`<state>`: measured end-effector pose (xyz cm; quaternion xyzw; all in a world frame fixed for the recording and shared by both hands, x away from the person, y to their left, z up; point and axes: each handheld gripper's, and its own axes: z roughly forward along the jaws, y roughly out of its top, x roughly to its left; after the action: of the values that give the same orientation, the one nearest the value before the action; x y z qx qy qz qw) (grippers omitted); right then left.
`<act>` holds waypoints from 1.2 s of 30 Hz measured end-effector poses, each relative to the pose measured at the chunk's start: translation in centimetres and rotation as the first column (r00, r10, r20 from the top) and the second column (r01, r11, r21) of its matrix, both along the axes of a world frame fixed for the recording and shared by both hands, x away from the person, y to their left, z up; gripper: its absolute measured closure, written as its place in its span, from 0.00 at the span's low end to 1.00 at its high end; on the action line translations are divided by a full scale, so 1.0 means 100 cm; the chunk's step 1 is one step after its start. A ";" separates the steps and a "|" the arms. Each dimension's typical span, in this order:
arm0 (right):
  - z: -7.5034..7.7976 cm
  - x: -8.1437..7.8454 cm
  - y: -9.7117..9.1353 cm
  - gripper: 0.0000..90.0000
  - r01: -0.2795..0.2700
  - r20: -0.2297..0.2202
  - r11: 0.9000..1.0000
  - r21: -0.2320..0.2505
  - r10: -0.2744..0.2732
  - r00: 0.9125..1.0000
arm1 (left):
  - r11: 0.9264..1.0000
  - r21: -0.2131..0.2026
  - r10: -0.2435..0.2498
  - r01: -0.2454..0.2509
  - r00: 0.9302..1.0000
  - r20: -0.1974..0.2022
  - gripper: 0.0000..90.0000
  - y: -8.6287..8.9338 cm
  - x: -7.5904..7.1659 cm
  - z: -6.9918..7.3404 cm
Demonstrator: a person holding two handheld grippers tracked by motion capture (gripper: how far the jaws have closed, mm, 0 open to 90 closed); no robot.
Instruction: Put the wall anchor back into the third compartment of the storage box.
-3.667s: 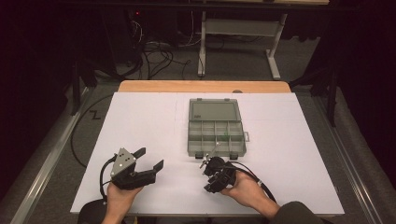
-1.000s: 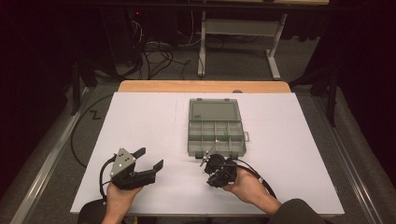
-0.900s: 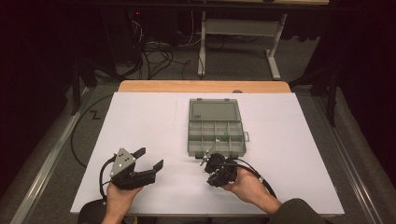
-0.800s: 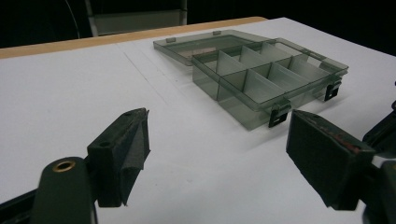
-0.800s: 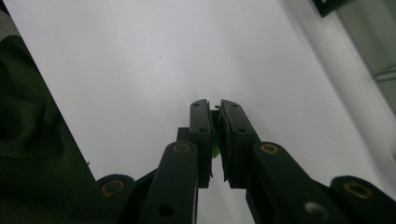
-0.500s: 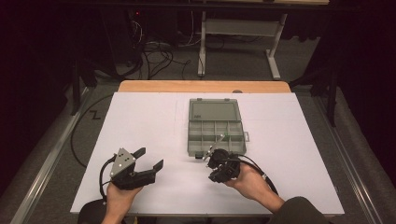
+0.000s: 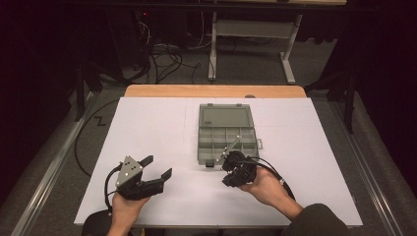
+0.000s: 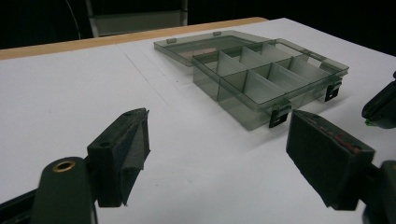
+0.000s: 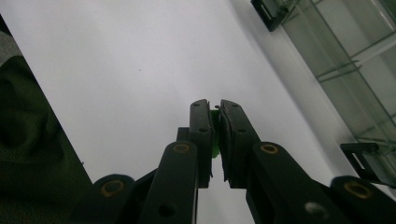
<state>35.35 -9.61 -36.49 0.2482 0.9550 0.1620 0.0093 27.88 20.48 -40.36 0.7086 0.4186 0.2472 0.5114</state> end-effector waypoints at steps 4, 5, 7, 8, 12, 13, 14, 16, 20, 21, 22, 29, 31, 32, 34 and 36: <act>0.003 0.003 -0.002 0.96 0.010 0.006 1.000 0.004 -0.010 1.000 | 1.000 0.001 0.000 0.000 1.000 0.000 0.24 0.000 0.000 0.000; 0.004 0.004 -0.002 0.96 0.012 0.006 1.000 0.007 -0.012 1.000 | 1.000 0.001 -0.001 0.001 1.000 -0.001 0.24 0.000 0.000 0.000; 0.006 0.006 -0.004 0.96 0.018 0.010 1.000 0.009 -0.018 1.000 | 1.000 0.000 0.000 0.000 1.000 -0.001 0.24 0.000 0.000 0.000; 0.007 0.008 -0.005 0.96 0.023 0.011 1.000 0.010 -0.023 1.000 | 1.000 0.000 0.000 0.000 1.000 0.000 0.24 0.000 0.000 0.000; 0.011 0.013 -0.008 0.96 0.034 0.015 0.999 0.014 -0.034 0.999 | 1.000 0.000 0.000 0.000 1.000 -0.001 0.24 0.000 0.000 0.000; 0.012 0.014 -0.009 0.96 0.040 0.013 0.999 0.017 -0.040 0.999 | 1.000 0.000 0.000 0.000 1.000 -0.001 0.24 0.000 0.000 0.000; 0.013 0.015 -0.010 0.96 0.046 0.012 0.999 0.019 -0.046 0.999 | 1.000 0.001 -0.001 0.001 1.000 -0.001 0.24 0.000 0.000 0.000; 0.014 0.018 -0.012 0.96 0.053 0.014 0.998 0.022 -0.053 0.998 | 1.000 0.000 -0.001 0.001 1.000 -0.001 0.24 0.000 0.000 0.000; 0.016 0.024 -0.015 0.96 0.072 0.015 0.997 0.024 -0.072 0.997 | 1.000 -0.001 0.000 0.000 1.000 0.000 0.24 0.000 0.000 0.000; 0.016 0.025 -0.016 0.96 0.079 0.013 0.997 0.024 -0.079 0.997 | 1.000 -0.001 0.000 0.000 1.000 0.000 0.24 0.000 0.000 0.000; 0.016 0.026 -0.017 0.96 0.080 0.015 0.997 0.021 -0.080 0.997 | 1.000 0.000 0.000 0.000 1.000 0.000 0.24 0.000 0.000 0.000; 0.020 0.035 -0.022 0.96 0.110 0.020 0.994 0.025 -0.111 0.994 | 1.000 0.001 0.001 -0.001 1.000 -0.002 0.24 -0.001 0.000 0.000; 0.020 0.038 -0.023 0.96 0.118 0.019 0.993 0.025 -0.118 0.993 | 1.000 0.003 -0.001 0.001 1.000 -0.002 0.24 0.000 0.000 0.000; 0.020 0.039 -0.024 0.96 0.122 0.019 0.992 0.026 -0.122 0.992 | 1.000 0.001 0.000 0.000 1.000 -0.002 0.24 0.000 0.000 0.000; 0.020 0.041 -0.025 0.96 0.128 0.019 0.991 0.025 -0.128 0.992 | 1.000 0.000 0.000 0.000 1.000 -0.002 0.24 0.000 0.000 0.000; 0.020 0.043 -0.026 0.96 0.137 0.020 0.990 0.025 -0.137 0.990 | 1.000 0.001 0.000 0.000 1.000 -0.001 0.24 0.000 0.000 0.000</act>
<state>39.67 -12.16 -34.48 0.3116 0.9335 0.1751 0.0278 27.90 20.43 -40.38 0.7089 0.4190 0.2469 0.5108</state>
